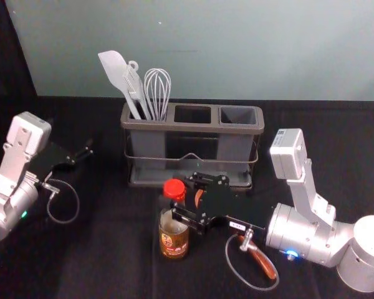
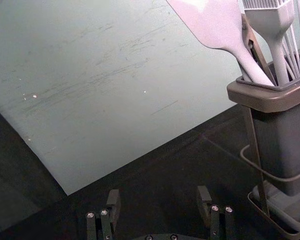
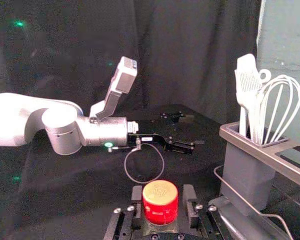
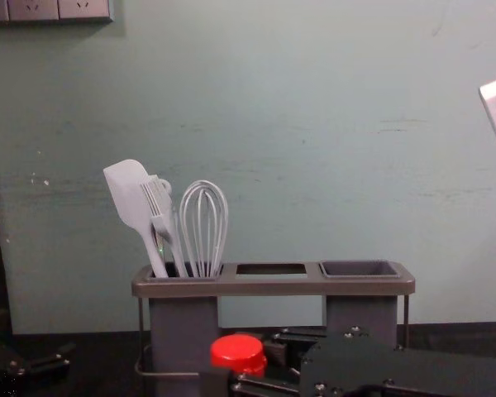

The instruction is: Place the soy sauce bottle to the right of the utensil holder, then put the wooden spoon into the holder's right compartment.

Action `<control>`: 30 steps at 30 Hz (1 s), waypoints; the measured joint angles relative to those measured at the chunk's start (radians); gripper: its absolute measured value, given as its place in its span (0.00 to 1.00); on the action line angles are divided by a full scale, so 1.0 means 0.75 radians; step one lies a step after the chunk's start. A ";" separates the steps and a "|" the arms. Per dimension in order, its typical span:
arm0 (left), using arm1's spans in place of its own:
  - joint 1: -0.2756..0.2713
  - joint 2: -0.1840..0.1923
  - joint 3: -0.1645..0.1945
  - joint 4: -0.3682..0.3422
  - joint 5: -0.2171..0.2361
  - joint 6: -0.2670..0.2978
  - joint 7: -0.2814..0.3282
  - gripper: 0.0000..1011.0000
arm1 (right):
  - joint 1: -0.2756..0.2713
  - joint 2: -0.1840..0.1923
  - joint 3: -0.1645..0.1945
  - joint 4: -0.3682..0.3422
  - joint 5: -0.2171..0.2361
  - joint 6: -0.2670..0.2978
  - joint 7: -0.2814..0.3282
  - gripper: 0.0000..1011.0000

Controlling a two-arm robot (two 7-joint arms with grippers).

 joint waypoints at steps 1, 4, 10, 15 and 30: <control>0.000 0.000 0.000 0.000 0.000 0.000 0.000 0.99 | 0.000 0.000 0.000 0.000 0.000 0.000 0.000 0.50; 0.000 0.000 0.000 0.000 0.000 0.000 0.000 0.99 | 0.000 0.000 0.000 0.000 0.000 0.000 0.000 0.40; 0.000 0.000 0.000 0.000 0.000 0.000 0.000 0.99 | 0.000 0.001 0.000 0.000 0.001 0.000 0.000 0.38; 0.000 0.000 0.000 0.000 0.000 0.000 0.000 0.99 | -0.003 0.005 0.000 -0.005 -0.001 -0.001 0.000 0.38; 0.000 0.000 0.000 0.000 0.000 0.000 0.000 0.99 | -0.093 0.114 0.097 -0.193 0.027 0.039 -0.056 0.38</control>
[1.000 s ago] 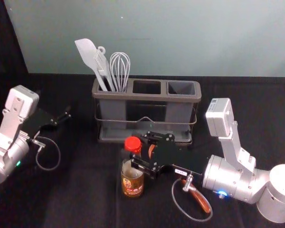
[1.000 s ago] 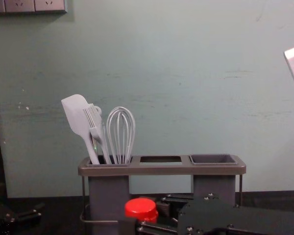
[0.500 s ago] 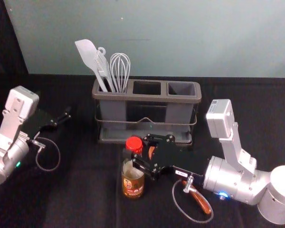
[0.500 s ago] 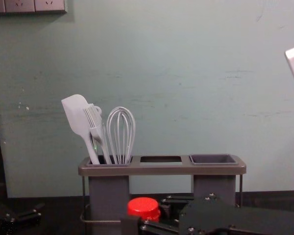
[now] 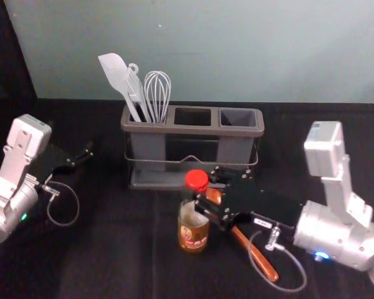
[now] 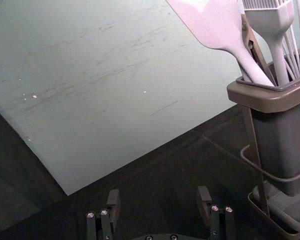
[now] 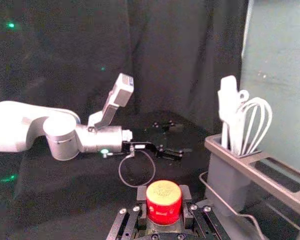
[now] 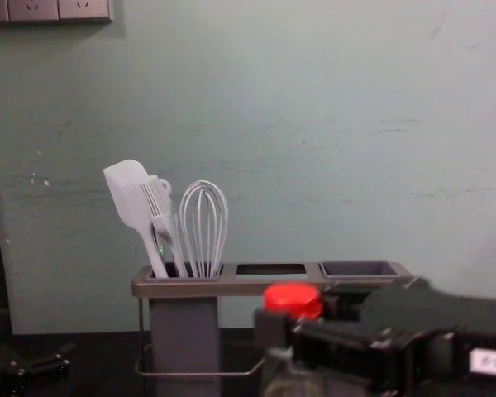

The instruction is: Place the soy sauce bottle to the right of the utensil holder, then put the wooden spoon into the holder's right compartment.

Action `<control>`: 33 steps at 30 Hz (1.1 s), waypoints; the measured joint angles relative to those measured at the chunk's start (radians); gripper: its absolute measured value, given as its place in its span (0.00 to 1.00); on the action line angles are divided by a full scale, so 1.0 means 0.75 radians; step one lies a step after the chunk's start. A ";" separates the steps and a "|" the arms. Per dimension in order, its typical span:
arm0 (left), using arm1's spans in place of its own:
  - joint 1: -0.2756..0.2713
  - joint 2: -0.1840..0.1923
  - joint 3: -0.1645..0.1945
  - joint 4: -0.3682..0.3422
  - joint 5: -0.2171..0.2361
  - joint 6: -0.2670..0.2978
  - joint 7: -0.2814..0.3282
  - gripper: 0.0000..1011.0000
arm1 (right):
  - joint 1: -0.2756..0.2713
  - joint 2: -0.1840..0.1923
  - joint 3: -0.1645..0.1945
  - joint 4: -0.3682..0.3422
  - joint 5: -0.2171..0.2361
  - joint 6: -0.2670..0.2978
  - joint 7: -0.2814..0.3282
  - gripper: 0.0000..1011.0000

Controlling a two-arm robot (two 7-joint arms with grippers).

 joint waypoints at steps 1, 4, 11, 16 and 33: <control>0.000 0.000 0.000 0.000 0.000 0.000 0.000 0.99 | -0.015 0.016 0.019 -0.023 0.008 -0.001 -0.006 0.38; 0.000 0.000 0.000 0.000 0.000 0.000 0.000 0.99 | -0.054 0.051 0.061 -0.065 0.027 -0.017 -0.015 0.38; 0.000 0.000 0.000 0.000 0.000 0.000 0.000 0.99 | -0.151 0.118 0.169 -0.126 0.056 -0.069 -0.046 0.38; 0.000 0.000 0.000 0.000 0.000 0.000 0.000 0.99 | -0.221 0.155 0.251 -0.130 0.078 -0.103 -0.061 0.38; 0.000 0.000 0.000 0.000 0.000 0.000 0.000 0.99 | -0.306 0.170 0.482 0.013 0.055 -0.224 -0.108 0.38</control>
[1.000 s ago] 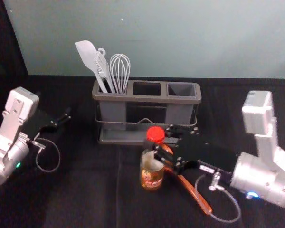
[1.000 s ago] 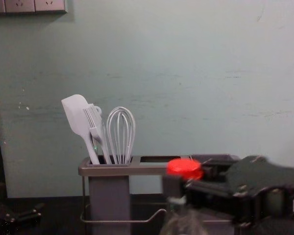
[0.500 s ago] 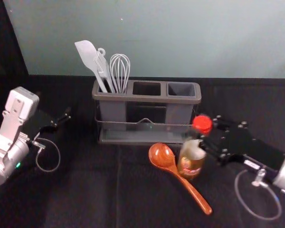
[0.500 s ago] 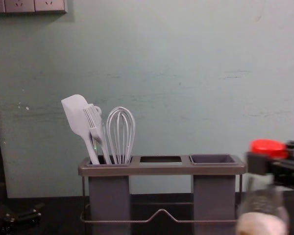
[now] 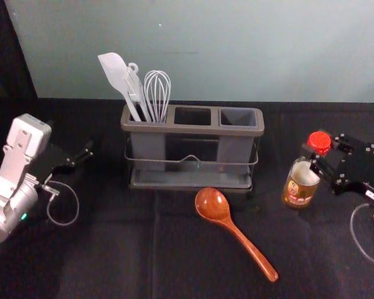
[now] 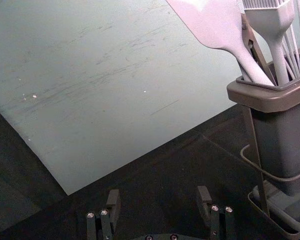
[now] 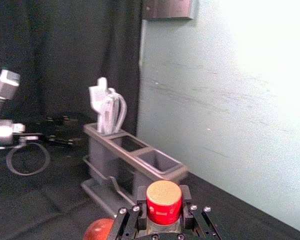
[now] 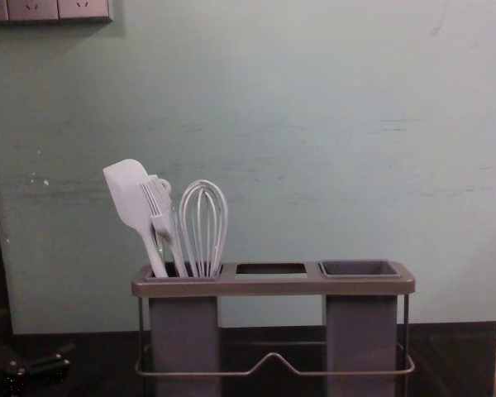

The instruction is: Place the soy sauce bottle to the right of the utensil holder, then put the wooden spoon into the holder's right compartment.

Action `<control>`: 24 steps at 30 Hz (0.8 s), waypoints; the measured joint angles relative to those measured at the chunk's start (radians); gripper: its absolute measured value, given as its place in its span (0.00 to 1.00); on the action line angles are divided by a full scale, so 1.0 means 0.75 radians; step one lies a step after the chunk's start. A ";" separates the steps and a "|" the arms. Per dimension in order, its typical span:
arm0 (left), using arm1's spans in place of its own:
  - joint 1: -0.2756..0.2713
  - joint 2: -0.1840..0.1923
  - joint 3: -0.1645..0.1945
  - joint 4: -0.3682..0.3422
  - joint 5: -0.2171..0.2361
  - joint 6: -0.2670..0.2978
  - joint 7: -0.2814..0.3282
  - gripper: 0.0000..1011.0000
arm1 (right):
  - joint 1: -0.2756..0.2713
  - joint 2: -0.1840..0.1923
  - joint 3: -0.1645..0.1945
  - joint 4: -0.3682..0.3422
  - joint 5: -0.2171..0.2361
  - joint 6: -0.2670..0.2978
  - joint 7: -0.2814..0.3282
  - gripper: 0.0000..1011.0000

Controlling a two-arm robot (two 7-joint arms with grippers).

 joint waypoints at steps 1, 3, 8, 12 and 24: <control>0.000 0.000 0.000 0.000 0.000 0.000 0.000 0.99 | 0.012 -0.009 0.004 0.021 -0.010 -0.003 -0.003 0.38; 0.000 0.000 0.000 0.000 0.000 0.000 0.000 0.99 | 0.027 -0.018 0.004 0.044 -0.019 -0.004 -0.004 0.38; 0.000 0.000 0.000 0.000 0.000 0.000 0.000 0.99 | 0.106 -0.068 -0.009 0.141 -0.030 -0.006 0.007 0.38; 0.000 0.000 0.000 0.000 0.000 0.000 0.000 0.99 | 0.186 -0.120 -0.028 0.229 -0.034 -0.012 0.026 0.38; 0.000 0.000 0.000 0.000 0.000 0.000 0.000 0.99 | 0.395 -0.218 -0.127 0.429 -0.071 0.024 0.089 0.38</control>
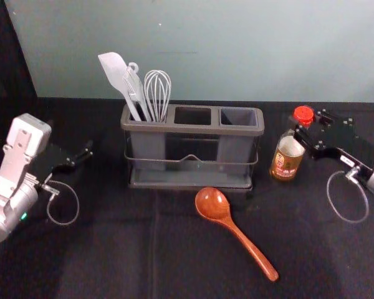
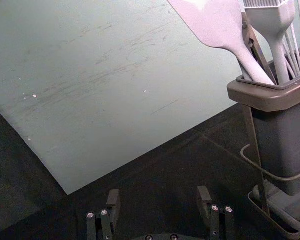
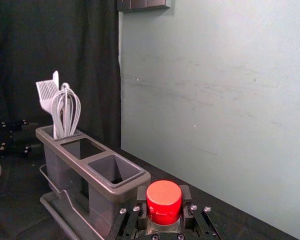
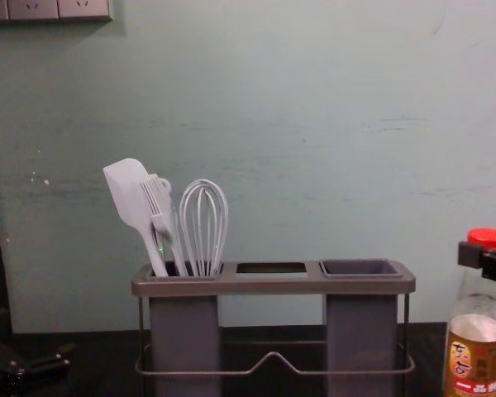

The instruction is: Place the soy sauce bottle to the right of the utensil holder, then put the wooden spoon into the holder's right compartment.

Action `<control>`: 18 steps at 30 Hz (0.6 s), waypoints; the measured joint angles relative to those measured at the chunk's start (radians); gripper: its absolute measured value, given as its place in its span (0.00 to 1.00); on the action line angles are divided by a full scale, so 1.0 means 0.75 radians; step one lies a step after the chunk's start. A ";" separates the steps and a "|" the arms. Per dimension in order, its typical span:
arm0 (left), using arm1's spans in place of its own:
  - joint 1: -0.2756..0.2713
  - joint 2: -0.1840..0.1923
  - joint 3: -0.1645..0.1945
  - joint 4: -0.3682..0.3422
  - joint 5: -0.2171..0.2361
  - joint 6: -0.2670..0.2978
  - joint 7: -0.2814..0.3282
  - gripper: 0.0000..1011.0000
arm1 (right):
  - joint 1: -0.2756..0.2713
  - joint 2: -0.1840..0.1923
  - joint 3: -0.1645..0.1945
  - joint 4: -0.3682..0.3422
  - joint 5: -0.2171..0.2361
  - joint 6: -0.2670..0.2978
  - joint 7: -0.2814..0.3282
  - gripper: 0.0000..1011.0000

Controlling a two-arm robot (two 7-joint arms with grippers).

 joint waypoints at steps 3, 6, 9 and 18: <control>0.000 0.000 0.000 0.000 0.000 0.000 0.000 0.99 | 0.023 -0.020 -0.013 0.029 -0.011 -0.009 0.000 0.38; 0.000 0.000 0.000 0.000 0.000 0.000 0.000 0.99 | 0.036 -0.040 -0.019 0.053 -0.016 -0.026 0.000 0.38; 0.000 0.000 0.000 0.000 0.000 0.000 0.000 0.99 | 0.044 -0.051 -0.023 0.070 -0.023 -0.039 -0.002 0.38; 0.000 0.000 0.000 0.000 0.000 0.000 0.000 0.99 | 0.075 -0.099 -0.030 0.148 -0.048 -0.097 -0.008 0.38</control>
